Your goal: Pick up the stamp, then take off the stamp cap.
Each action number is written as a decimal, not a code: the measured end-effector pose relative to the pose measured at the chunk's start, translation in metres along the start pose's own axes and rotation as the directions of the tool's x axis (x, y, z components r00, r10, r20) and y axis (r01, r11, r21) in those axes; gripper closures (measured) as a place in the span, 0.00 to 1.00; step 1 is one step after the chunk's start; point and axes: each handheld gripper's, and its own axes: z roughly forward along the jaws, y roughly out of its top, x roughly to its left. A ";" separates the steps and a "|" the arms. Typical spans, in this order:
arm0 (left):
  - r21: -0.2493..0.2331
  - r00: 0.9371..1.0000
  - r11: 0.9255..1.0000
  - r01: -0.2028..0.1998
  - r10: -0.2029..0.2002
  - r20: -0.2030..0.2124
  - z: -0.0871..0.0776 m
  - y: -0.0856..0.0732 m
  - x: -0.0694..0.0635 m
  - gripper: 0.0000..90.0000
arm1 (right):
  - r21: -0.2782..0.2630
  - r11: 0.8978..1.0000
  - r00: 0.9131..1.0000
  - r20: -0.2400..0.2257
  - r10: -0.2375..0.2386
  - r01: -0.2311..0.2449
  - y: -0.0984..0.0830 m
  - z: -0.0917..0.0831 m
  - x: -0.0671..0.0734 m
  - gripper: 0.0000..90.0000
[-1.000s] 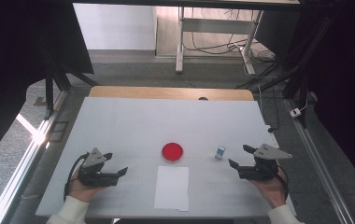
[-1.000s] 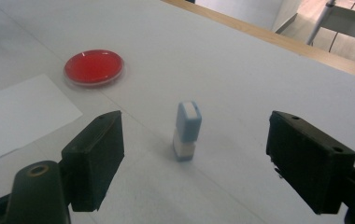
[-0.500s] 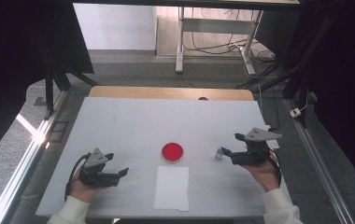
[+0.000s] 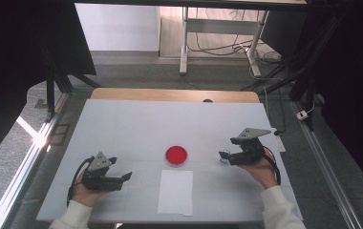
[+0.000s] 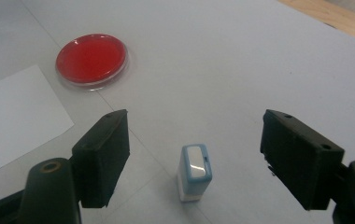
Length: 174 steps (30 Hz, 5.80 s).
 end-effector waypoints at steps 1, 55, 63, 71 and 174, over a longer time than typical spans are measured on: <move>0.000 1.000 1.000 0.000 0.000 0.000 0.000 0.000 0.000 0.20 | 0.004 1.000 1.000 -0.002 -0.004 0.004 -0.001 0.001 -0.001 0.29; 0.002 1.000 1.000 0.005 -0.005 0.003 0.002 -0.002 0.001 0.21 | -0.086 0.995 0.999 0.009 0.046 -0.045 -0.011 -0.006 -0.001 0.84; 0.002 1.000 1.000 0.001 -0.001 -0.001 0.002 -0.002 0.001 0.21 | -0.133 0.988 0.997 -0.006 0.081 -0.081 -0.009 -0.012 0.000 0.83; -0.001 1.000 1.000 -0.004 0.004 -0.008 0.003 -0.003 0.000 0.21 | -0.179 0.979 0.996 -0.016 0.093 -0.095 -0.004 -0.017 0.003 0.83; -0.022 0.999 0.999 -0.045 0.046 0.009 0.012 0.010 -0.019 0.21 | -0.228 0.973 0.976 -0.217 -0.034 -0.017 0.033 0.039 0.106 0.83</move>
